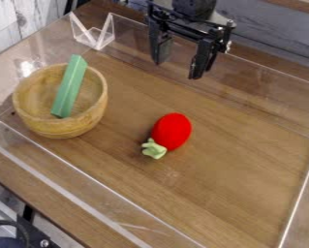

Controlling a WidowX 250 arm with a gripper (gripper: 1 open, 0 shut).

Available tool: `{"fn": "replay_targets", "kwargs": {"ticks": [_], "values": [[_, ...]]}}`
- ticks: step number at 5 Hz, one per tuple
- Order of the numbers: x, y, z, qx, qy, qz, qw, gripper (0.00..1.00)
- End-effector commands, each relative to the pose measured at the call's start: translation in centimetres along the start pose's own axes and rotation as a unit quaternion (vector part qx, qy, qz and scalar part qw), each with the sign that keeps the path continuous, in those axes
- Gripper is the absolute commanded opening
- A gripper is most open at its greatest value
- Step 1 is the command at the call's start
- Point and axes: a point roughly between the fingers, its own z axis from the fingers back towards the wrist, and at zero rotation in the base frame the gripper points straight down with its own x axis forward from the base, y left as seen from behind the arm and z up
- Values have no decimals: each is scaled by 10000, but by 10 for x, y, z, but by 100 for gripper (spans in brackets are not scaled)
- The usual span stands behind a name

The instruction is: Remove the green block from the brown bowl and put it on the table

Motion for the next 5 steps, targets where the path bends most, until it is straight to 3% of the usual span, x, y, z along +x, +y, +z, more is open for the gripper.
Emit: {"fn": "replay_targets", "kwargs": {"ticks": [1,2,4,5], "values": [[-5,12,-4,-10,107,253,9996,100],[-4,27,-9,-20,199,473,9987,100],[-11,77,-5,-72,160,1124,9935,100],[-31,95,-6,-78,123,1111,9937,100]]}}
